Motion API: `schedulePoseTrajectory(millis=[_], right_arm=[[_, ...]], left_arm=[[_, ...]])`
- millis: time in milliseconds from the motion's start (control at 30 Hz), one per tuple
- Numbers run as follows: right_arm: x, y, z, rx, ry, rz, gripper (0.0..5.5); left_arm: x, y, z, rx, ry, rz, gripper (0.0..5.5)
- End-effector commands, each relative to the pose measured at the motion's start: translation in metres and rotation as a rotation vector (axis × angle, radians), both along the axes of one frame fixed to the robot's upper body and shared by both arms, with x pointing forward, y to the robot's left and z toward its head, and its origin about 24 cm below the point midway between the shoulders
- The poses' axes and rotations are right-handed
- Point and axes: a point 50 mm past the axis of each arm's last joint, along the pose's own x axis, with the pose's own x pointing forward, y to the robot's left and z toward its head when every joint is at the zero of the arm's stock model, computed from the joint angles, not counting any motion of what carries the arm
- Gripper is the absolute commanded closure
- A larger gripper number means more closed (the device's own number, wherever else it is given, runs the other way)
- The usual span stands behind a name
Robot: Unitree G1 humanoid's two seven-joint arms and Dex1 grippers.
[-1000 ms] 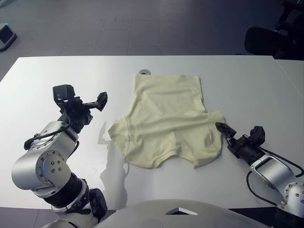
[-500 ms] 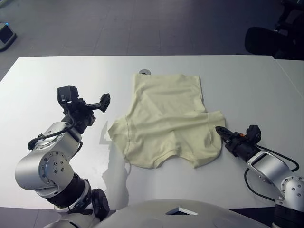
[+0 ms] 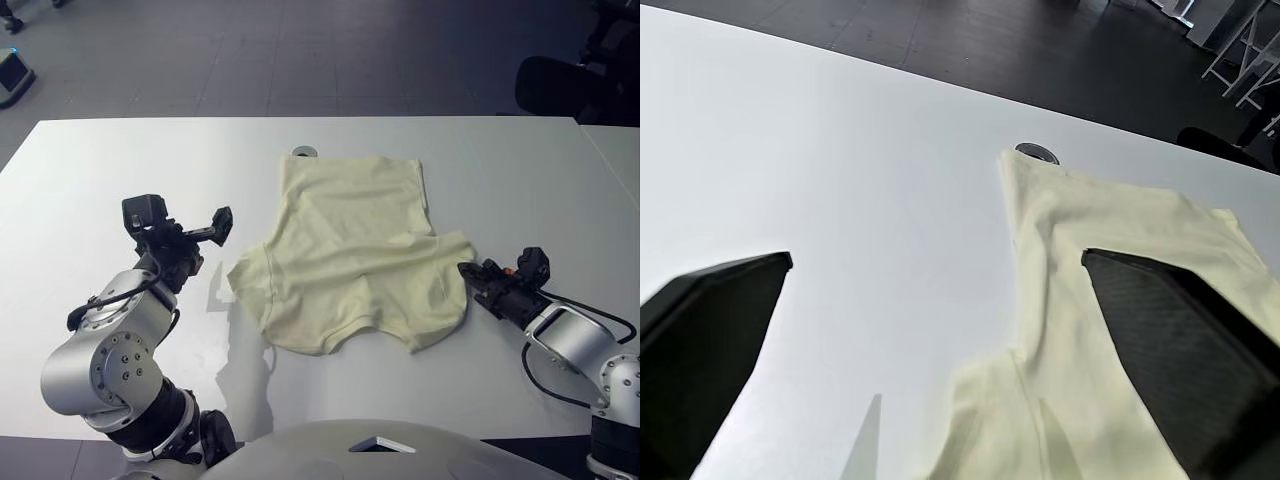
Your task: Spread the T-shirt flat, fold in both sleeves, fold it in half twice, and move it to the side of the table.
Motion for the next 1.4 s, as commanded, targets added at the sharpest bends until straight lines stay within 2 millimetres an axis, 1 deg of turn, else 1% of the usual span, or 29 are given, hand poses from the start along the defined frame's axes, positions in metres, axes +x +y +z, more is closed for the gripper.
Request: schedulePoseTrajectory(millis=[33,167,300,500,667,733,833,900,967,1033,1067,1167,1200,1233,1267,1333,1400], right_arm=[[-0.001,0.003,0.011,-0.049,-0.002,0.073,5.49],[-0.002,0.006,0.016,-0.100,0.011,0.125,5.49],[0.005,0.020,0.026,-0.125,-0.031,0.186,5.49],[0.006,0.052,0.036,-0.100,-0.074,0.292,5.49],[0.004,0.086,0.026,-0.059,-0.054,0.417,5.49],[0.003,0.099,0.024,-0.023,-0.053,0.463,5.20],[0.007,0.106,0.032,0.010,-0.089,0.491,4.70],[0.010,0.107,0.039,0.032,-0.119,0.500,4.39],[0.009,0.106,0.046,0.042,-0.147,0.492,4.11],[0.011,0.099,0.057,0.045,-0.189,0.482,3.76],[0.017,0.091,0.064,0.002,-0.224,0.464,3.58],[0.032,0.060,0.075,-0.293,-0.312,0.452,3.12],[0.034,0.053,0.075,-0.356,-0.315,0.466,2.96],[0.035,0.049,0.074,-0.376,-0.311,0.476,2.87],[0.035,0.045,0.072,-0.381,-0.305,0.489,2.67],[0.031,0.044,0.066,-0.357,-0.281,0.535,2.42],[0.021,0.046,0.058,-0.306,-0.236,0.608,2.11]], left_arm=[[-0.007,0.001,-0.002,0.006,0.004,0.049,0.10],[-0.012,0.001,-0.003,0.006,0.003,0.076,0.10],[-0.012,0.001,-0.004,0.008,0.008,0.081,0.10],[-0.011,0.000,-0.005,0.013,0.018,0.067,0.10],[-0.007,-0.004,-0.005,0.011,0.022,0.045,0.10],[-0.003,-0.006,-0.005,0.012,0.023,0.027,0.10],[-0.002,-0.005,-0.003,0.018,0.019,0.029,0.10],[-0.002,-0.005,-0.003,0.020,0.020,0.033,0.10],[0.002,-0.006,-0.003,0.020,0.024,0.008,0.10],[0.003,-0.006,-0.002,0.022,0.027,-0.005,0.10],[0.003,-0.005,-0.002,0.023,0.028,-0.006,0.10],[0.000,-0.004,-0.003,0.027,0.035,-0.004,0.10],[0.000,-0.004,-0.004,0.027,0.037,-0.004,0.10],[-0.001,-0.004,-0.004,0.029,0.040,-0.006,0.10],[-0.001,-0.004,-0.004,0.031,0.043,-0.009,0.10],[-0.001,-0.004,-0.004,0.034,0.047,-0.015,0.10],[-0.001,-0.004,-0.004,0.035,0.051,-0.021,0.10]])
